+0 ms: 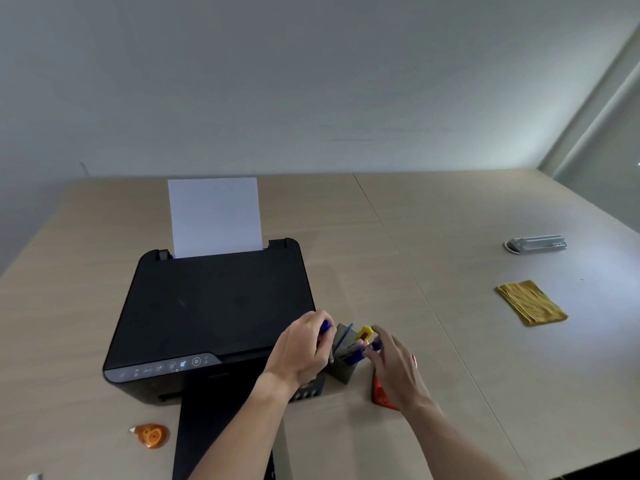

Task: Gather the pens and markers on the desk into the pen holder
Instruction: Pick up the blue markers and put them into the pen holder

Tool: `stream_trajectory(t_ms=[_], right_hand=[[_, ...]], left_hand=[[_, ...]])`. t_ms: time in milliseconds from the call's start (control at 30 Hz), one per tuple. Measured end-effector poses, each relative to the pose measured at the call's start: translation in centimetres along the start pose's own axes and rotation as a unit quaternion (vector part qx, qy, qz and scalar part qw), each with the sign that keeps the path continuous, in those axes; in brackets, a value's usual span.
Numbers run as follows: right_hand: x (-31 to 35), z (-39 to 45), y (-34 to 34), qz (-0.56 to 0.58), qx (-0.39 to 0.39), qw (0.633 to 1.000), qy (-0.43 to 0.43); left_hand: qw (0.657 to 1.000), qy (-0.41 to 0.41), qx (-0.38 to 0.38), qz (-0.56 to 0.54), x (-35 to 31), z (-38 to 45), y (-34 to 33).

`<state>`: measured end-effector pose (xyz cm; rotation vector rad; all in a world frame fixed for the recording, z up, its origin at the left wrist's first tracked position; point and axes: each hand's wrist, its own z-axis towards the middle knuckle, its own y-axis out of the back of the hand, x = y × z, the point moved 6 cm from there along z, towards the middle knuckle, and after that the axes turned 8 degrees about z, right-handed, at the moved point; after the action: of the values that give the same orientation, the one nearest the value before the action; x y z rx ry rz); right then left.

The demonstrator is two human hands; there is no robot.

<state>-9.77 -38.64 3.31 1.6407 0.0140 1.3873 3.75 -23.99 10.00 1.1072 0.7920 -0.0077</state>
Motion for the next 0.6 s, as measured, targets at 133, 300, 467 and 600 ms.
stream_trajectory(t_ms=[133, 300, 467, 600], right_hand=[[-1.1, -1.3, 0.5, -0.012, 0.009, 0.999, -0.041], [-2.7, -2.4, 1.1, -0.089, 0.018, 0.987, -0.131], [-3.7, -3.3, 0.6, -0.126, 0.061, 0.973, -0.184], [-4.0, -4.2, -0.7, -0.112, 0.085, 0.971, -0.194]], left_hand=[[1.0, 0.001, 0.011, 0.013, -0.2, 1.0, -1.2], [0.998, 0.024, 0.026, 0.051, -0.5, 1.2, -3.0], [0.995, 0.025, 0.062, 0.08, -0.5, 1.0, -4.6], [0.993, 0.027, 0.073, 0.094, -0.3, 1.0, -5.0]])
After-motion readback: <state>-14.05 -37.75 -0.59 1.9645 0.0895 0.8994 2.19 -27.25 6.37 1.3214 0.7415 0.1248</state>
